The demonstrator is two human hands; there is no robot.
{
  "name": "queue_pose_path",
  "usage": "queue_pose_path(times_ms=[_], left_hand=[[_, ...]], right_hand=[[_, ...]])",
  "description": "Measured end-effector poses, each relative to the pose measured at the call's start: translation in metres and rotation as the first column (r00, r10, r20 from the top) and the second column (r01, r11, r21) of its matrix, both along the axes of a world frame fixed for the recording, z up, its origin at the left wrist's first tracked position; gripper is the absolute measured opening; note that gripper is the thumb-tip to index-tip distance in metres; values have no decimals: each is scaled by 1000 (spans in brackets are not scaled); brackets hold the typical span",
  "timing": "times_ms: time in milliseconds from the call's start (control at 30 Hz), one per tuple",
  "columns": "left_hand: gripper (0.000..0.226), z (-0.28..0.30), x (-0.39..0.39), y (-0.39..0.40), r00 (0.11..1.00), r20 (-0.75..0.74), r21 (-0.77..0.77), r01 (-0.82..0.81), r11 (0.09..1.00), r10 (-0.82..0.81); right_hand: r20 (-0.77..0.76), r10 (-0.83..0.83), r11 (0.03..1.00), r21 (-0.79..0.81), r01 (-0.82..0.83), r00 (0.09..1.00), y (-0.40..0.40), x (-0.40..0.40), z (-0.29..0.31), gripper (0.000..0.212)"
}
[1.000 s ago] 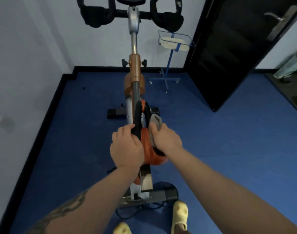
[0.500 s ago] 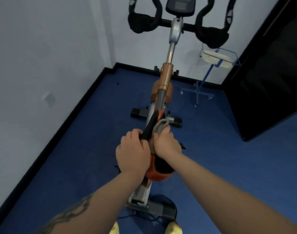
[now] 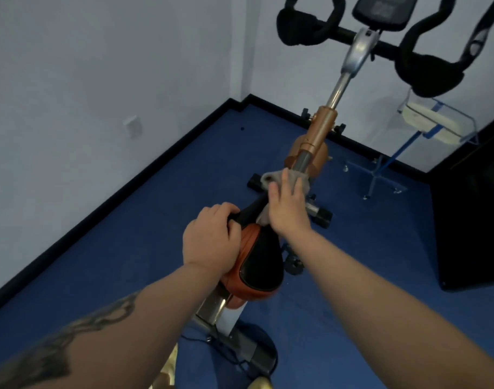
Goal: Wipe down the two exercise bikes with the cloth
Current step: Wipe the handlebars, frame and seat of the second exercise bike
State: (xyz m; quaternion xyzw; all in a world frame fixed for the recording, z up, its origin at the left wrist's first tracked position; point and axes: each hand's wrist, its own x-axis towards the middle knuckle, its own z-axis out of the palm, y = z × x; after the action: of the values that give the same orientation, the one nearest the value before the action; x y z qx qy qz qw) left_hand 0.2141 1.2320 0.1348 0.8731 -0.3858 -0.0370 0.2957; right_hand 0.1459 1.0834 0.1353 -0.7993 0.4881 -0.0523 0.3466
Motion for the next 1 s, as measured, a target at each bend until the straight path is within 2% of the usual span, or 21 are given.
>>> queue_pose_path(times_ms=[67, 167, 233, 333, 400, 467, 533, 567, 600, 667, 733, 800, 933, 1000], left_hand=[[21, 0, -1, 1, 1000, -8, -10, -13, 1000, 13], [28, -1, 0, -1, 1000, -3, -14, -23, 1000, 23], [33, -1, -1, -1, 1000, -1, -7, -27, 1000, 27], [35, 0, -3, 1, 999, 3, -15, -32, 999, 32], [35, -1, -4, 3, 998, -3, -53, -58, 997, 58], [32, 1, -5, 4, 996, 6, -102, -87, 991, 88], [32, 0, -5, 5, 994, 29, -132, -97, 987, 101], [34, -1, -6, 5, 994, 42, -144, -97, 985, 104], [35, -1, -7, 6, 993, 55, -157, -95, 983, 104], [35, 0, -7, 6, 993, 66, -174, -85, 981, 98], [35, 1, -8, 7, 994, 56, -174, -78, 982, 89], [35, 2, -7, 7, 995, 49, -169, -77, 983, 87], [31, 1, -6, 7, 994, 102, -173, -18, 985, 36], [29, 1, -5, 7, 990, 142, -178, 27, 984, -2]], right_hand=[[-6, -52, 998, 43, 52, 999, -5, 10, 5, 59], [-76, 175, 960, -207, -188, 982, 46, -6, -9, 65], [-99, 269, 909, -301, -286, 958, 50, -18, -17, 66], [-157, 244, 927, -251, -278, 957, 1, 5, -4, 52], [-245, 213, 930, -247, -274, 946, -17, 24, 6, 51], [-347, 241, 847, -381, -371, 906, -2, 28, 3, 49], [-264, 396, 751, -458, -475, 880, 27, 11, -5, 46], [-202, 478, 728, -454, -515, 855, 36, -1, -4, 48], [-222, 540, 682, -451, -576, 812, 31, -7, -3, 49], [-302, 526, 653, -455, -605, 795, 5, 3, 0, 45], [-283, 323, 794, -438, -421, 903, -18, 23, 1, 40], [-204, 101, 932, -324, -164, 974, -11, 32, 2, 43], [25, -61, 989, -134, 64, 998, 40, 6, -8, 63], [76, -174, 985, 14, 174, 982, 35, 5, -5, 65]])
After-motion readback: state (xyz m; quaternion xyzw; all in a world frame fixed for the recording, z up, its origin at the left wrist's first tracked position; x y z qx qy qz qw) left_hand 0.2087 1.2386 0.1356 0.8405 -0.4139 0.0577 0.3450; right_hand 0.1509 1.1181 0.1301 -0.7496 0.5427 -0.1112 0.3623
